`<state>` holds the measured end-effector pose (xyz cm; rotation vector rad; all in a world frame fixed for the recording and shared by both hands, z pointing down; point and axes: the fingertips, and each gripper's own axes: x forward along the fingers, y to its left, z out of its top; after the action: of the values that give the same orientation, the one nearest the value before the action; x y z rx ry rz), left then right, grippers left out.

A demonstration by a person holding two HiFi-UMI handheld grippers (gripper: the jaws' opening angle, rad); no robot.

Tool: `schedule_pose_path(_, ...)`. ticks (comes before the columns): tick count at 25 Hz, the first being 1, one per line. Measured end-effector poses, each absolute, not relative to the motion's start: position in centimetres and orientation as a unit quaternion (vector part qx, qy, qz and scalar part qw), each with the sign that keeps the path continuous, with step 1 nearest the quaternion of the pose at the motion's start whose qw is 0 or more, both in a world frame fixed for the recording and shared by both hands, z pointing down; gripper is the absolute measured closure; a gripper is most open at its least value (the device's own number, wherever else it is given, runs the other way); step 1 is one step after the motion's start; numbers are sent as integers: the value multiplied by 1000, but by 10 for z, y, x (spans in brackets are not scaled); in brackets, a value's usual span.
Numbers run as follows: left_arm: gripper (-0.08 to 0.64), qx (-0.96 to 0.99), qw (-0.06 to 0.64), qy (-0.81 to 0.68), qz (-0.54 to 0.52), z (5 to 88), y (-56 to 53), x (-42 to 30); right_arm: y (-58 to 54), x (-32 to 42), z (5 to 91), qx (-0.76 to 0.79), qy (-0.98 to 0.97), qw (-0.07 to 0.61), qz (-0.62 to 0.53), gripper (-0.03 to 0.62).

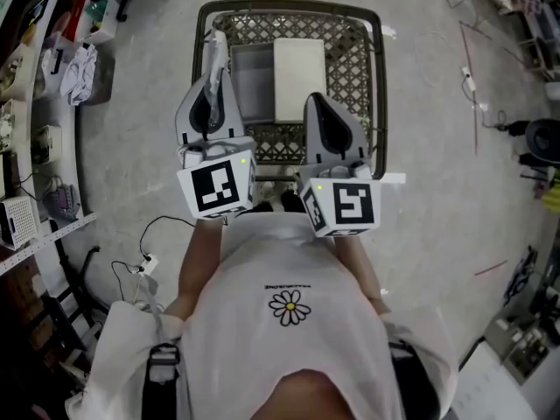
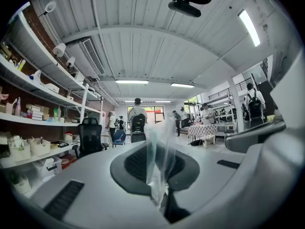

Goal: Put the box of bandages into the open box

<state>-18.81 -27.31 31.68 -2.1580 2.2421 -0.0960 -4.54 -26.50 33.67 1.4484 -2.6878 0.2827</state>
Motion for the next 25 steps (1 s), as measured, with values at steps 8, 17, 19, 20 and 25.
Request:
schedule_pose_path(8,523,-722,29,667,-185,367,-316,-186,-260,-56,359,450,-884,67,110,560)
schedule_pose_path(17,523,-704,104,586,-387,471,-348,-185,-267,-46,381,452,-877,94,133,561)
schedule_pose_path(19,523,-705,118,565,-412,488,-356,-181,-270,-43,383,454,-875,94,135,560)
schedule_pose_path(20,523,-705,122,555,-424,496,-360,-180,-271,-42,384,455,-875,95,136,561)
schedule_pose_path(25,523,-712,135,501,-473,533,-371,-168,-273,-37,390,460,-871,97,144,560)
